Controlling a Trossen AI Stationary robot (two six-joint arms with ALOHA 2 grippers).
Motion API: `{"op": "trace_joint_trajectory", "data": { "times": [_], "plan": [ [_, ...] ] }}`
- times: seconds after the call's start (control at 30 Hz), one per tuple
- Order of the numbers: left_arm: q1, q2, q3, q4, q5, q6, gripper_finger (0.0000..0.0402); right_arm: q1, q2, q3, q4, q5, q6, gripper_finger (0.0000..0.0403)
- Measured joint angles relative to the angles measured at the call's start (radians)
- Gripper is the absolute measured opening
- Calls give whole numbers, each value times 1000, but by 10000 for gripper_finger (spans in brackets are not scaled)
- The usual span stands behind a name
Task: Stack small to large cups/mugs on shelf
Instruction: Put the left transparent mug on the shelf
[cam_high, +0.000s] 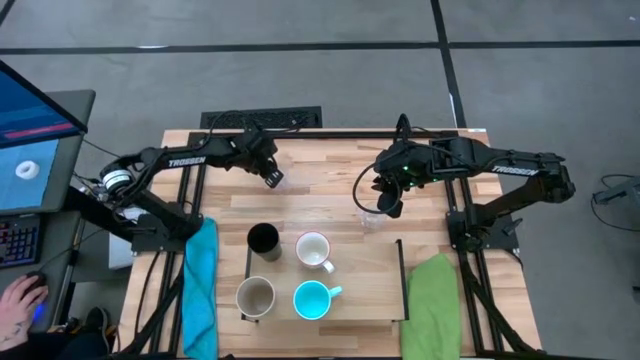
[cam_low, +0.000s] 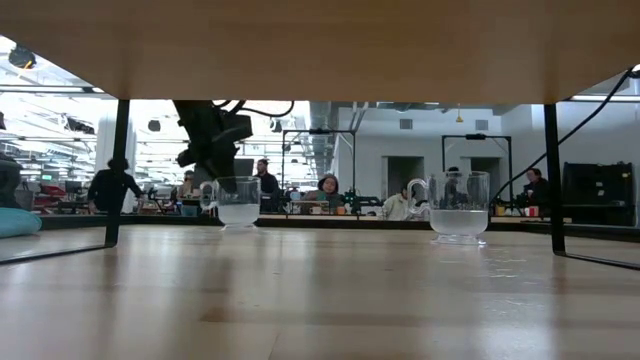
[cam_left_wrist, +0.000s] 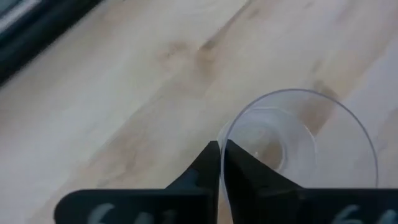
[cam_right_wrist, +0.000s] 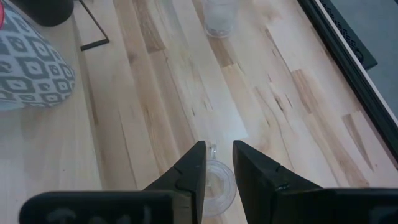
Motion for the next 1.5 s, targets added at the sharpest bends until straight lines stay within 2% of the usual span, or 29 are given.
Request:
{"op": "trace_joint_trajectory", "data": {
  "times": [0.17,0.3,0.43,0.5,0.67,0.87,1.0,1.17,1.27,1.4,1.5],
  "plan": [
    [-27,-55,62,-22,55,-46,2,6,0,0,15,0,0,103],
    [-71,-121,141,-78,12,-74,1,6,0,0,69,-1,-5,103],
    [-130,-182,215,-105,-8,-145,1,23,0,0,175,-3,-98,103],
    [-170,-208,251,-104,-56,-212,0,38,0,0,253,5,-143,103],
    [-265,-244,351,-103,-250,-440,0,93,5,0,441,20,-304,102],
    [-366,-243,423,-47,-372,-600,0,189,60,0,598,217,-514,103],
    [-419,-243,424,46,-441,-671,0,225,119,0,633,322,-573,103],
    [-472,-234,424,72,-471,-717,0,242,174,0,653,349,-586,105],
    [-504,-227,424,78,-511,-731,0,243,200,0,656,349,-586,122],
    [-539,-205,424,85,-573,-766,0,241,230,0,663,362,-612,174],
    [-548,-192,424,102,-583,-785,0,251,248,0,702,472,-642,216]
  ]
}}
